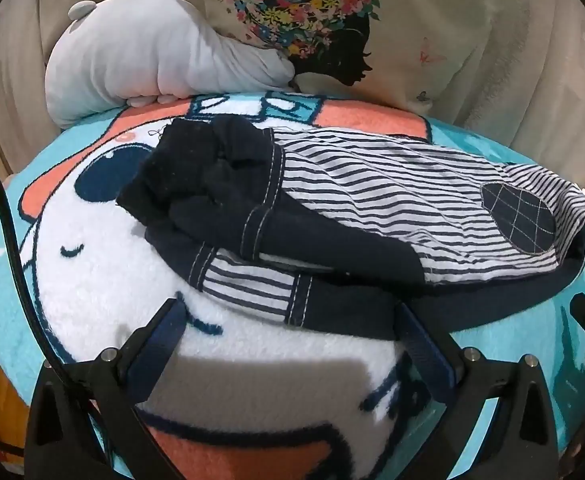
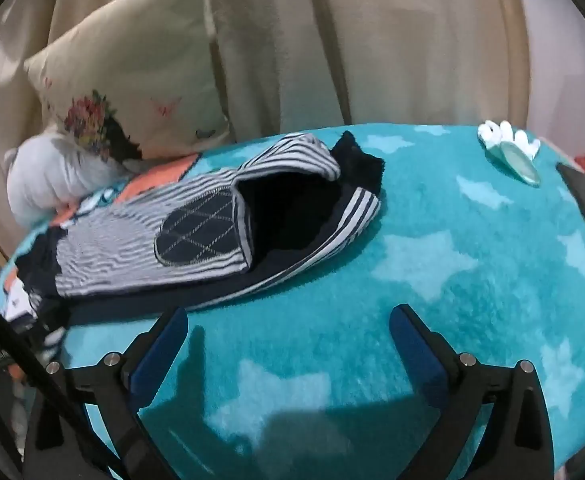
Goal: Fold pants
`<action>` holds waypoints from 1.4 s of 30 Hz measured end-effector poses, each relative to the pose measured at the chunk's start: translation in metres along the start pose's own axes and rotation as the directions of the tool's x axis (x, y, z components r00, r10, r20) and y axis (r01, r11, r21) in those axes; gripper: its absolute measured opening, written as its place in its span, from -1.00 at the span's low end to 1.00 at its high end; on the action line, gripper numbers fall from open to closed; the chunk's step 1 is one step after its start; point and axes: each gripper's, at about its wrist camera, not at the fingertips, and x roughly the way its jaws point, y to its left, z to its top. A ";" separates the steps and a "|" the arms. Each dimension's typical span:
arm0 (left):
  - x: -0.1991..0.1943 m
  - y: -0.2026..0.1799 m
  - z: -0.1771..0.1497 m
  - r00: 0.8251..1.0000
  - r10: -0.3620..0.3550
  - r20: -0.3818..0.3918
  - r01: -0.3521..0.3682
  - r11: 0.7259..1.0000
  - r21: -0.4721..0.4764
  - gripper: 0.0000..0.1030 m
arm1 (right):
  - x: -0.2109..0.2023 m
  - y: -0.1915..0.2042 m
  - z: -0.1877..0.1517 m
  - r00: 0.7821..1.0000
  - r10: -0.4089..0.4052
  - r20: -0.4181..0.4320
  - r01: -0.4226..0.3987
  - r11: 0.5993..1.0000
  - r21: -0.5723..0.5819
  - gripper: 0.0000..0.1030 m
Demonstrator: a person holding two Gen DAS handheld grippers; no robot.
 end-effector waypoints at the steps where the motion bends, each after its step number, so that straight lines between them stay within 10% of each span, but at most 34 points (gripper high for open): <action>1: -0.003 -0.002 -0.001 1.000 -0.002 0.001 0.002 1.000 0.007 1.00 | 0.000 0.000 0.000 1.000 -0.003 -0.001 0.003 1.000 -0.002 0.99; 21: -0.110 0.025 0.002 0.985 -0.035 0.168 0.038 0.999 -0.014 1.00 | -0.016 0.019 -0.036 0.995 -0.100 0.023 0.101 0.991 -0.087 0.98; 30: -0.220 0.074 0.020 0.918 -0.018 0.397 0.052 0.996 -0.075 1.00 | -0.069 0.015 -0.023 0.997 0.037 0.069 -0.037 0.999 -0.001 0.80; 36: -0.284 0.100 0.032 0.855 0.013 0.519 0.036 0.996 -0.083 1.00 | -0.195 0.021 0.024 0.934 0.028 0.357 -0.005 0.998 -0.067 0.80; 42: -0.308 0.097 0.059 0.827 0.015 0.562 -0.001 1.000 -0.025 1.00 | -0.279 0.023 0.098 0.848 -0.005 0.529 0.064 0.994 -0.092 0.81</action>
